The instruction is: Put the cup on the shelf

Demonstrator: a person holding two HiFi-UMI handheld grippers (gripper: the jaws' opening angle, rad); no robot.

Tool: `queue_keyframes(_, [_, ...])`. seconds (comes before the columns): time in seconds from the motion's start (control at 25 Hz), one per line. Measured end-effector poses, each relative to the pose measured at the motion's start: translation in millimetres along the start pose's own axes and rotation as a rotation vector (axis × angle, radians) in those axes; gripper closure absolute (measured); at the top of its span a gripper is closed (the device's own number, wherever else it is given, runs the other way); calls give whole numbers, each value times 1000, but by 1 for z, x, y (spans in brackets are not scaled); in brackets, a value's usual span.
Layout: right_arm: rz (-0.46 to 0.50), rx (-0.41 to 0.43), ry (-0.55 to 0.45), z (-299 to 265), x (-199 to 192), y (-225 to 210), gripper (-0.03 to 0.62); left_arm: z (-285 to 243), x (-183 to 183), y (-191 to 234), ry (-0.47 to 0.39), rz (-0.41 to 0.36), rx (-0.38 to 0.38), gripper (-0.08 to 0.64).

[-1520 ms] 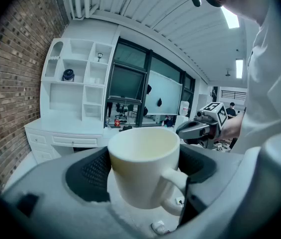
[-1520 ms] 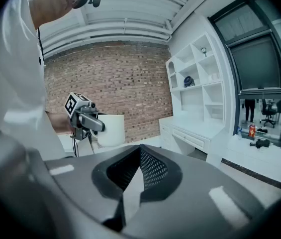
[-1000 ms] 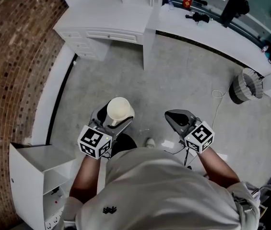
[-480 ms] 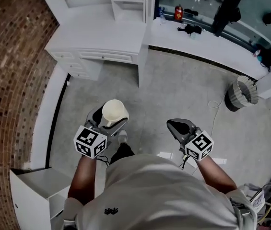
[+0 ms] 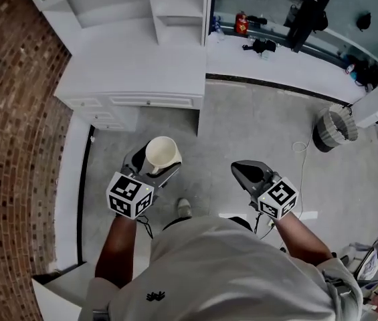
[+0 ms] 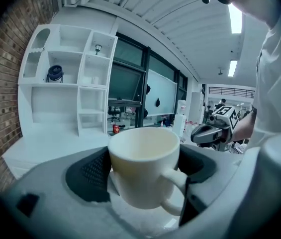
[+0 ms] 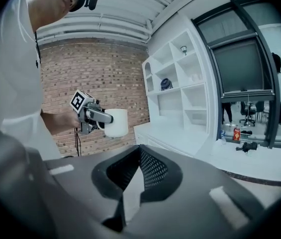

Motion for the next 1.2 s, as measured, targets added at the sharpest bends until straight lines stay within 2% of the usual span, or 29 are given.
queue_keyframes(0.2, [-9,14,15,-44,15,-5,581,-16,9,41,-5,-22,-38,149])
queue_keyframes(0.48, [0,46,30,-74,30,-36,581,-55,23,85,-14,-25,-33,149])
queue_keyframes(0.76, [16,50,-2,-85,48,-107,581,-125,65,108,-15,-56,-14,149])
queue_keyframes(0.96, [18,83,-14,-89,65,-167,581,-186,100,127,-8,-74,9,149])
queue_keyframes(1.2, [17,98,-34,-72,76,-233,582,-251,130,136,4,-81,47,149])
Point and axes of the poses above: the fingertips, and each gripper's own axes: z backward along the fingers, y to its left, x out of its top, the point moved 3 cm from there along z, backward along the fingers, and after that the axes turned 14 degrees about x, right-handed, at the moved point
